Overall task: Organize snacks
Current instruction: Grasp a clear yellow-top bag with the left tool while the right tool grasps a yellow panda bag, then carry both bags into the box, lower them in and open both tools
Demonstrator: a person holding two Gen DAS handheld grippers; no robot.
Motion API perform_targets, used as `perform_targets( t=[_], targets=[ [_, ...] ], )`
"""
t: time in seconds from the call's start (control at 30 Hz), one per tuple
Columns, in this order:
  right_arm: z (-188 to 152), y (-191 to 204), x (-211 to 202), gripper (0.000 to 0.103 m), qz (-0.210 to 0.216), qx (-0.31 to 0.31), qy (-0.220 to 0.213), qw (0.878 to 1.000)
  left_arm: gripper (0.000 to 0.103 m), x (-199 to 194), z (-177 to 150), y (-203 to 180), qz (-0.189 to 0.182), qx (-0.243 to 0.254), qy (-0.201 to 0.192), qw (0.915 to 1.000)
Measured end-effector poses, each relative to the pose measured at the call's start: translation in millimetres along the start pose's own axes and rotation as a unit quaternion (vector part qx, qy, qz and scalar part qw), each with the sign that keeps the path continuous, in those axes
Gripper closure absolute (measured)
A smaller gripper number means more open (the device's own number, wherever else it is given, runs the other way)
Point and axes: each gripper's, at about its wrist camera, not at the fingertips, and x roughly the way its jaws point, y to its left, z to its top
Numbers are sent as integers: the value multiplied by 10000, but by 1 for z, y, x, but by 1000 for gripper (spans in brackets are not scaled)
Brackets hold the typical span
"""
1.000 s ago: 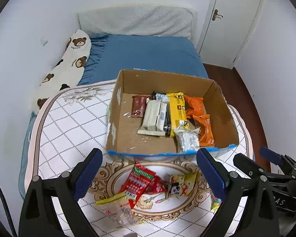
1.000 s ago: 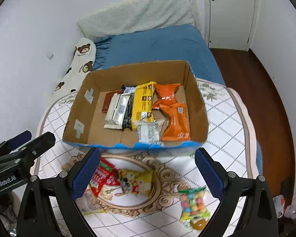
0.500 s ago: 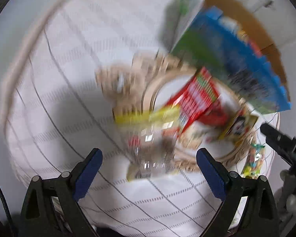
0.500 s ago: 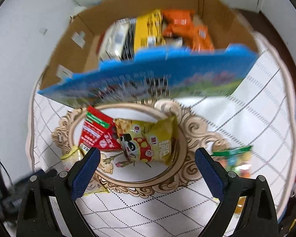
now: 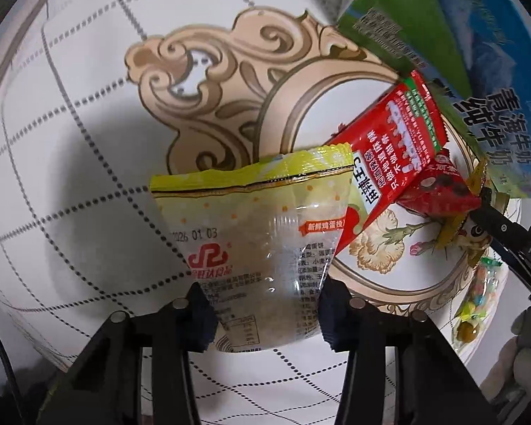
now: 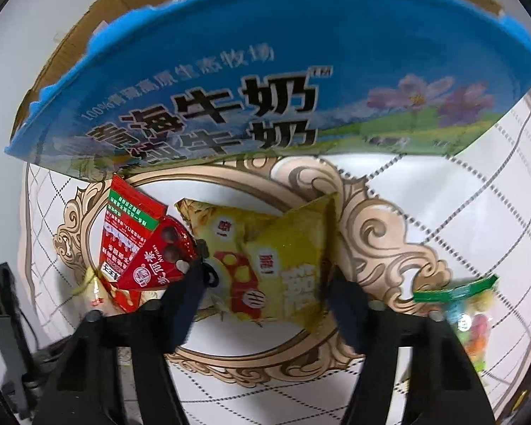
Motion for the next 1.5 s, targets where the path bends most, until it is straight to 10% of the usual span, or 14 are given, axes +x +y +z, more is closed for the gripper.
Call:
perform_targets(
  t=[0.3, 0.5, 0.83, 1.03, 1.4, 1.5],
  targets=[
    [-25, -7, -24, 44, 186, -39, -105, 9998, 62, -51, -22, -30, 252, 585, -618, 9961],
    [-38, -4, -72, 44, 581, -101, -347, 9977, 62, -110, -32, -72, -241, 1039, -981, 9894],
    [23, 14, -180, 44, 986, -418, -1229, 9866, 62, -204, 68, -141, -449, 1775, -1409, 9730],
    [86, 31, -162, 44, 991, -456, -1112, 9878, 62, -172, 150, -153, 6, 1763, -781, 9812],
    [131, 48, -88, 44, 636, -673, -420, 9948, 62, -107, 188, -153, 334, 1590, -61, 9867],
    [133, 47, -62, 26, 849, -676, 108, 9940, 52, -89, 190, -152, 390, 1620, 191, 9858]
  ],
)
